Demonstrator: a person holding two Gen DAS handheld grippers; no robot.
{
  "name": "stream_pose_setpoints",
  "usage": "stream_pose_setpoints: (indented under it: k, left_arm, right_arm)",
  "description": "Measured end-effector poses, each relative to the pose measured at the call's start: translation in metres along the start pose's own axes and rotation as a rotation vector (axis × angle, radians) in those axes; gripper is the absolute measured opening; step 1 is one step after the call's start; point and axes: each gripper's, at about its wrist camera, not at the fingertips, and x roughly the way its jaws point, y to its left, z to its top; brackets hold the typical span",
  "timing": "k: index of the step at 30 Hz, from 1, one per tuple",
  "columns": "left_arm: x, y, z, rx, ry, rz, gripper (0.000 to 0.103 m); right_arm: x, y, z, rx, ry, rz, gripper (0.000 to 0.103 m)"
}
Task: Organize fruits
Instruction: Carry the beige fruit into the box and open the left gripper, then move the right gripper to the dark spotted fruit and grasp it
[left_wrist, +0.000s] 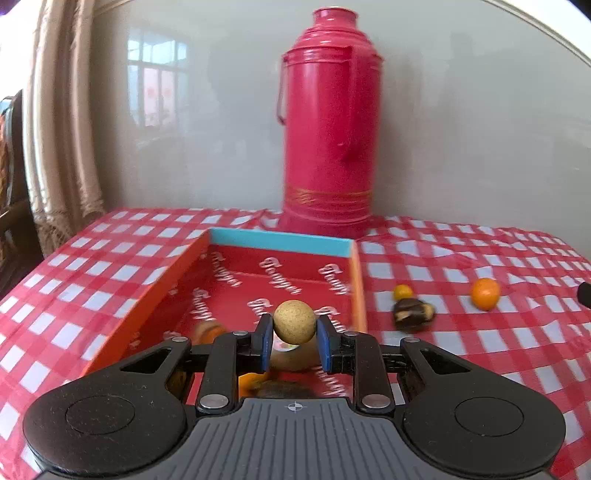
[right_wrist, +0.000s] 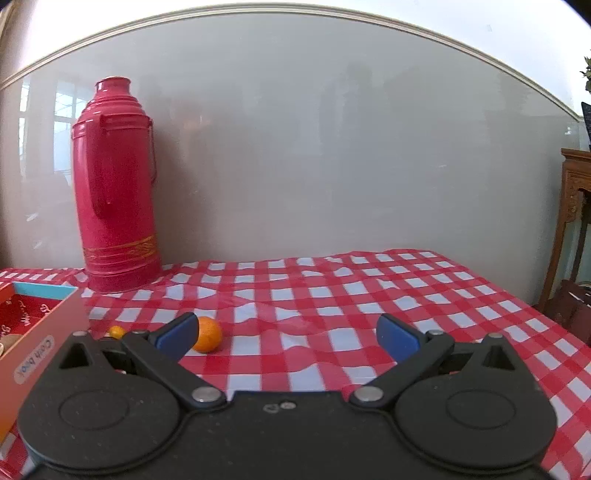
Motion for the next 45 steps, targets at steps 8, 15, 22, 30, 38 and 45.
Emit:
stream_pose_setpoints:
  k: [8, 15, 22, 30, 38, 45]
  left_arm:
    - [0.001, 0.028, -0.005, -0.026, 0.005, 0.056, 0.025]
    - [0.007, 0.043, -0.009, -0.043, 0.035, 0.075, 0.025]
    - [0.004, 0.051, -0.011, -0.047, 0.031, 0.081, 0.025]
    - [0.007, 0.049, -0.014, -0.043, 0.051, 0.078, 0.053]
    - [-0.002, 0.051, -0.010, -0.046, -0.001, 0.093, 0.077]
    - [-0.009, 0.063, -0.009, -0.072, -0.026, 0.100, 0.079]
  right_arm:
    - [0.002, 0.017, -0.001, -0.006, 0.007, 0.042, 0.097]
    - [0.001, 0.026, -0.001, -0.015, 0.009, 0.052, 0.097]
    - [0.000, 0.033, -0.001, -0.024, 0.009, 0.065, 0.097]
    - [0.000, 0.037, -0.001, -0.040, 0.016, 0.069, 0.097]
    - [-0.001, 0.043, -0.001, -0.065, 0.018, 0.078, 0.097]
    - [0.001, 0.050, -0.002, -0.087, 0.024, 0.091, 0.097]
